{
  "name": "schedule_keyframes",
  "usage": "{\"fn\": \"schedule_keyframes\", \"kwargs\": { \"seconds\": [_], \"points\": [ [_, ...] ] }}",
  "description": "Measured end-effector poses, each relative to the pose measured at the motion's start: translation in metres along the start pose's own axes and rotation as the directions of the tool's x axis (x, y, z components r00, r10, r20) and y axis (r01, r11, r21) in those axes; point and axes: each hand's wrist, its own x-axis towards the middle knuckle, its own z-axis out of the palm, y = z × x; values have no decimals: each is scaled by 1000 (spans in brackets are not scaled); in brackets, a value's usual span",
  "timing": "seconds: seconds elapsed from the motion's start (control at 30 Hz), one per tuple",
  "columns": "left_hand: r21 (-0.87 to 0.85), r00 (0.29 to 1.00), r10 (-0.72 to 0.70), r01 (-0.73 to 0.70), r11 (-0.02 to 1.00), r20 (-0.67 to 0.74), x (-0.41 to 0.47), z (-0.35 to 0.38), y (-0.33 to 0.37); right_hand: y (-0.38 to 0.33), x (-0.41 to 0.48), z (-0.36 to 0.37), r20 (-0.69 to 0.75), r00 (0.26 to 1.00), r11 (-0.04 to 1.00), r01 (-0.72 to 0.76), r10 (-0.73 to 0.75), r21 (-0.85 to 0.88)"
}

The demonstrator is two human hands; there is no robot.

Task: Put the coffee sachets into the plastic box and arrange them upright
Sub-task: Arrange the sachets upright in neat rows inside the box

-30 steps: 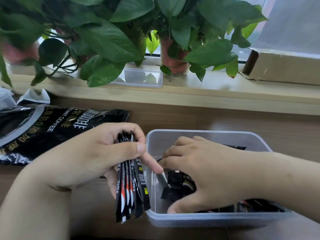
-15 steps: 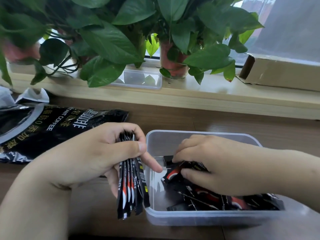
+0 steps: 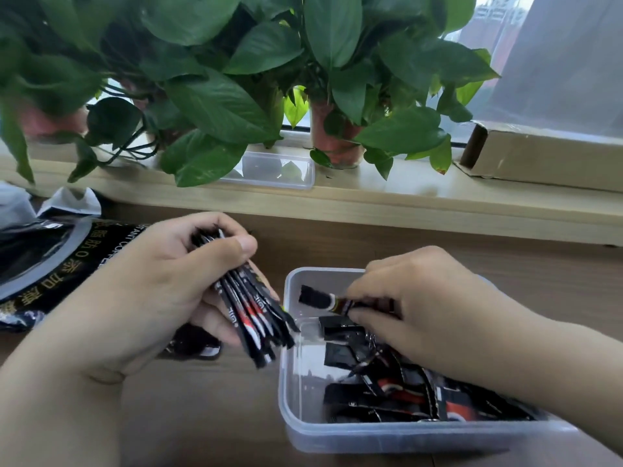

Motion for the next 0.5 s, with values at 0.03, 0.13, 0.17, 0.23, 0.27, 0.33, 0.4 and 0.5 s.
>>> {"fn": "schedule_keyframes", "kwargs": {
  "seconds": [0.03,0.13,0.17,0.23,0.27,0.33,0.4,0.5],
  "points": [
    [-36,998,15,-17,999,-62,1,3,1,-1,-4,-6,-80,993,995,-77,82,63],
    [-101,994,11,-22,995,-107,2,20,2,-9,-19,-21,-269,916,925,-205,297,320],
    [-114,997,4,-13,993,-80,2,26,1,-14,-22,-22,-307,894,905,-203,327,373],
    [-117,1000,-9,7,993,-17,2,37,-1,-26,-24,-21,-377,865,905,-175,330,388],
    [-121,1000,-14,13,993,0,2,41,-1,-30,-23,-19,-404,861,917,-156,308,367],
    [-140,1000,-12,14,990,10,2,46,-2,-35,-22,-14,-404,876,938,-134,263,319],
    [-157,1000,-9,12,988,18,1,45,-1,-34,-20,-11,-397,891,955,-115,220,272],
    [-161,999,-3,9,987,39,-1,42,0,-29,-18,-13,-382,904,963,-98,191,249]
  ]
}}
